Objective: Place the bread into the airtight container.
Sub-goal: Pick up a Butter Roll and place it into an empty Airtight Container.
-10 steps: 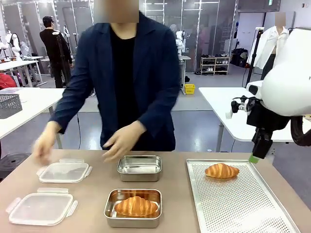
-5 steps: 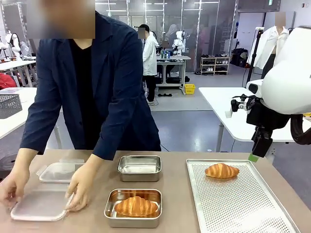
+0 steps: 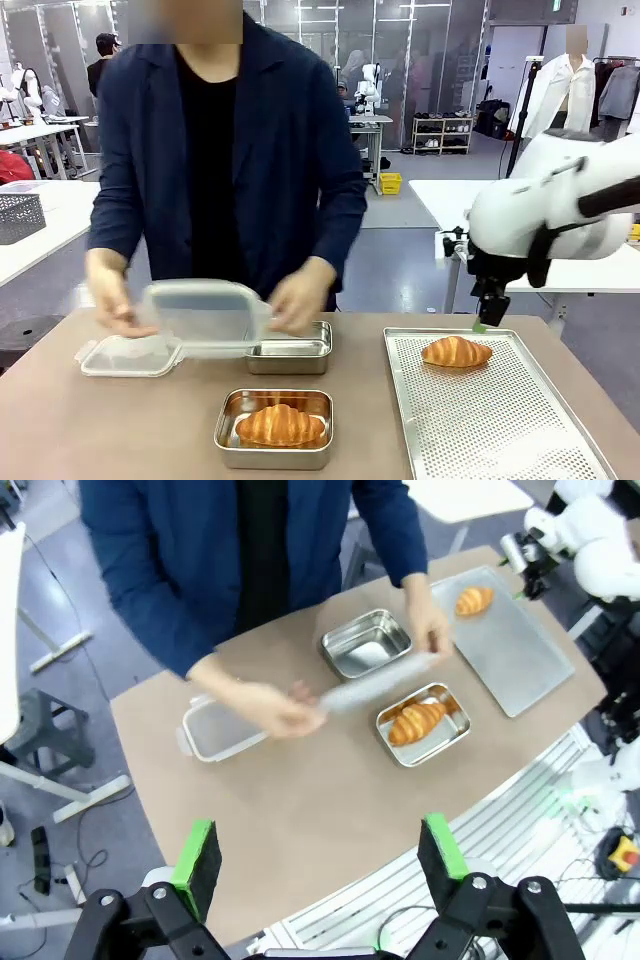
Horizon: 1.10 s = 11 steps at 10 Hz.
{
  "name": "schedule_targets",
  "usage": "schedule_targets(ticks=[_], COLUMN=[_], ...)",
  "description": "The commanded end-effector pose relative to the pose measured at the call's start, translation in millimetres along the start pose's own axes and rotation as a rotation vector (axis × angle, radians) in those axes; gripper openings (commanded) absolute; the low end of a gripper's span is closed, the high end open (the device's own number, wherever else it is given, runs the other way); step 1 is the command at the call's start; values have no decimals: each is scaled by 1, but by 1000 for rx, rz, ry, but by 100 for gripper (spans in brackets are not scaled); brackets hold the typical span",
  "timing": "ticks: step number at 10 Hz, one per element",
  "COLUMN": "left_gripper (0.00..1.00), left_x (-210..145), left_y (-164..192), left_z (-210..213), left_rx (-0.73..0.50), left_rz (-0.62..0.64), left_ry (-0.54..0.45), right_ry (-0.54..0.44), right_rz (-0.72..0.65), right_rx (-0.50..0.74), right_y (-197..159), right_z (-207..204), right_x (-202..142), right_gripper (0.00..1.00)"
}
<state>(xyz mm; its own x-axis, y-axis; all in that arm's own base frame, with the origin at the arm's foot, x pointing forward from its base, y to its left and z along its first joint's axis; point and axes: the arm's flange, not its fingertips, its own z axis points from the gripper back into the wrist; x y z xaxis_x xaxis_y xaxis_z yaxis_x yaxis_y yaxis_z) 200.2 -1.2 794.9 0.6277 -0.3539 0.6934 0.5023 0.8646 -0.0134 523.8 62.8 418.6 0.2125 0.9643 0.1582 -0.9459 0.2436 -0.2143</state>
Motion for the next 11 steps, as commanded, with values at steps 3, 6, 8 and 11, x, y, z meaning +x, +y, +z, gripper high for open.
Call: schedule_targets(ticks=[3, 6, 8, 11], left_gripper=[100, 100, 100, 100], left_x=[0, 0, 0, 0], left_y=[0, 0, 0, 0], left_z=[0, 0, 0, 0], left_rx=[-5, -5, -5, -5], left_rz=[-13, -13, -13, -13], left_ry=[2, 2, 2, 2], right_ry=[-302, -597, -784, -904], right_rz=[-47, -368, -472, -596], right_rx=[-88, -249, -361, -440], right_y=[5, 56, 102, 151], right_z=[38, 77, 65, 41], right_x=[-72, -257, -323, -376], right_gripper=[100, 100, 100, 100])
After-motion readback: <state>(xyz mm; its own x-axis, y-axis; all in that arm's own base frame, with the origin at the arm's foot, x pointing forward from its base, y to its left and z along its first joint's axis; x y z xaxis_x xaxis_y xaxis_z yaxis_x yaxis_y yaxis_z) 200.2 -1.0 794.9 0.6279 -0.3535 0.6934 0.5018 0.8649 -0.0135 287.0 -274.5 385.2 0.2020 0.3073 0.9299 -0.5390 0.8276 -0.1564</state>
